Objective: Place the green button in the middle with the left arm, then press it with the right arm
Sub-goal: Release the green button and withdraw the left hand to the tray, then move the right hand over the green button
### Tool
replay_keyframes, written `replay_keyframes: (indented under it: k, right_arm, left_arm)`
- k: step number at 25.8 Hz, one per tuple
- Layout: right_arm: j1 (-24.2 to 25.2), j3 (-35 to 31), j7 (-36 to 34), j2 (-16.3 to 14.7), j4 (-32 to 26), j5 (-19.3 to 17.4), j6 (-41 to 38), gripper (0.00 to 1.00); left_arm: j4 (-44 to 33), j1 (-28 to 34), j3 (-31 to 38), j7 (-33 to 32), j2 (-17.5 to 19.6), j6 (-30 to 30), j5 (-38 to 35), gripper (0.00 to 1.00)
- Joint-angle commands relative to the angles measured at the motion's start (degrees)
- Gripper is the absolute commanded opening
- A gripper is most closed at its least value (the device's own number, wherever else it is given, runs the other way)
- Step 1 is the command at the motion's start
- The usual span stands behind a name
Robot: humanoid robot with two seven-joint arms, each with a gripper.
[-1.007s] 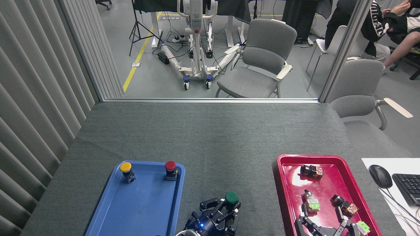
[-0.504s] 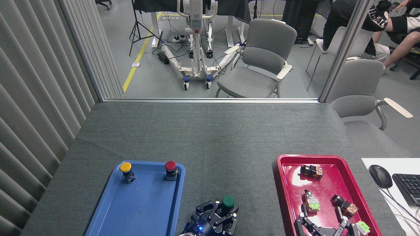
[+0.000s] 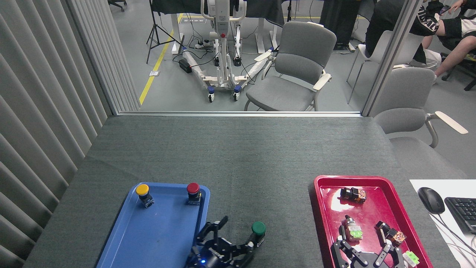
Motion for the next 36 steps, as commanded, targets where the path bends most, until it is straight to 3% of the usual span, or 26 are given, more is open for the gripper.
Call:
replay_keyframes:
  k: [1, 7, 10, 15, 16, 19, 20, 25, 34, 36]
  right_arm:
    - [-1.3, 0.4, 0.1, 1.0, -0.1, 0.1, -0.1, 0.99]
    - [-2.2, 1.8, 0.3, 1.3, 0.0, 0.2, -0.2, 0.99]
    - [-2.1, 2.9, 0.3, 1.3, -0.1, 0.2, -0.1, 0.98]
    - [-2.3, 6.0, 0.3, 1.9, 0.0, 0.2, -0.2, 0.96]
    - [-2.3, 6.7, 0.3, 2.0, -0.1, 0.3, -0.2, 0.93]
    - [-2.5, 9.8, 0.3, 1.9, 0.0, 0.7, -0.1, 0.65]
    - [-2.6, 10.7, 0.3, 1.9, -0.1, 0.8, -0.1, 0.6]
    - [-4.6, 15.0, 0.4, 2.0, 0.0, 4.0, 0.2, 0.46]
    - [-5.7, 21.8, 4.8, 1.9, 1.9, 7.8, 0.1, 0.01]
    - [-6.4, 23.1, 5.6, 1.8, 3.1, 9.0, 0.2, 0.0]
  left_arm:
    - [-10.0, 8.2, 10.0, 0.0, 3.5, 0.6, 2.2, 1.0]
    - [-20.3, 17.1, 26.6, -1.1, 4.3, 1.6, 1.4, 1.0]
    - [-20.8, 18.1, 28.1, -2.4, 5.0, 6.1, 1.3, 0.99]
    - [-20.2, 16.9, 28.1, -3.7, 6.9, 7.8, 1.1, 0.99]
    - [-19.6, 16.4, 28.3, -3.8, 7.2, 7.8, 1.0, 1.0]
    - [-18.3, 14.0, 28.2, -4.2, 9.5, 7.2, 1.5, 1.0]
    - [-18.3, 13.8, 28.2, -4.5, 10.3, 7.2, 1.6, 0.99]
    - [-16.7, 10.2, 28.1, -6.4, 10.1, 7.1, 2.2, 0.99]
    - [-16.2, 10.2, 27.1, -7.0, 9.9, 5.6, 2.3, 0.99]
    - [-16.7, 10.8, 27.1, -7.5, 10.1, 5.7, 2.3, 0.99]
